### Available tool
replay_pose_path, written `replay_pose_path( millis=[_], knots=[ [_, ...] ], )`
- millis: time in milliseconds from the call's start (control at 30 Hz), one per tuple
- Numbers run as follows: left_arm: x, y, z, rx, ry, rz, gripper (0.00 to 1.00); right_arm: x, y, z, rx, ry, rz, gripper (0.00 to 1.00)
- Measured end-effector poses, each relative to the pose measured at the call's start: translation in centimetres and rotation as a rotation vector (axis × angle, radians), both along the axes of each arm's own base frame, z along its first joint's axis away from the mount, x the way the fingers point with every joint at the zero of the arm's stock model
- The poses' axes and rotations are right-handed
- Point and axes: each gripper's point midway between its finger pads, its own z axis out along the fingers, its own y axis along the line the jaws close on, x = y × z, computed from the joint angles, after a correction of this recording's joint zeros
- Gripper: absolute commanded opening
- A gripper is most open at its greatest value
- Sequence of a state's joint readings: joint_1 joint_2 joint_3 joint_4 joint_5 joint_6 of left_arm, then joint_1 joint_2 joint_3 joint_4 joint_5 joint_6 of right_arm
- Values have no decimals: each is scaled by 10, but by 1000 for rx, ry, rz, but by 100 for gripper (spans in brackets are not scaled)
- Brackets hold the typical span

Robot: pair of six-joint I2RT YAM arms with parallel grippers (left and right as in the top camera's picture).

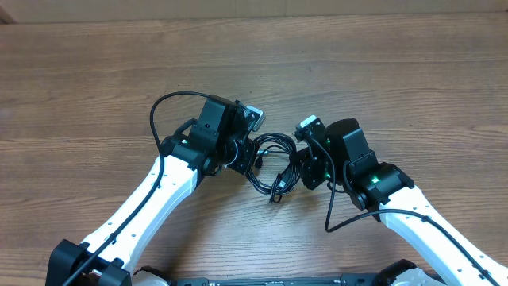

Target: Untangle cables

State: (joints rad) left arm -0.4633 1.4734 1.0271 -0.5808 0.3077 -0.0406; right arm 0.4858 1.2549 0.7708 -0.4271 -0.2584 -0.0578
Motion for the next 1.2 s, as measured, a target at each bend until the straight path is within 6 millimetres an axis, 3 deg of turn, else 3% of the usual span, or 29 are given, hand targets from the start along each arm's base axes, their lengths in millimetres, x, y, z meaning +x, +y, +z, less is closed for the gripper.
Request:
replay_pose_path(
  millis=[533, 833, 1200],
  knots=[
    [1, 1, 0, 3, -3, 5, 4, 1, 1, 1, 5, -6, -3, 4],
    [8, 11, -3, 31, 8, 111, 4, 8, 3, 8, 50, -6, -54, 4],
    [15, 23, -6, 57, 25, 250, 4, 22, -16, 4, 41, 20, -263, 4]
  ],
)
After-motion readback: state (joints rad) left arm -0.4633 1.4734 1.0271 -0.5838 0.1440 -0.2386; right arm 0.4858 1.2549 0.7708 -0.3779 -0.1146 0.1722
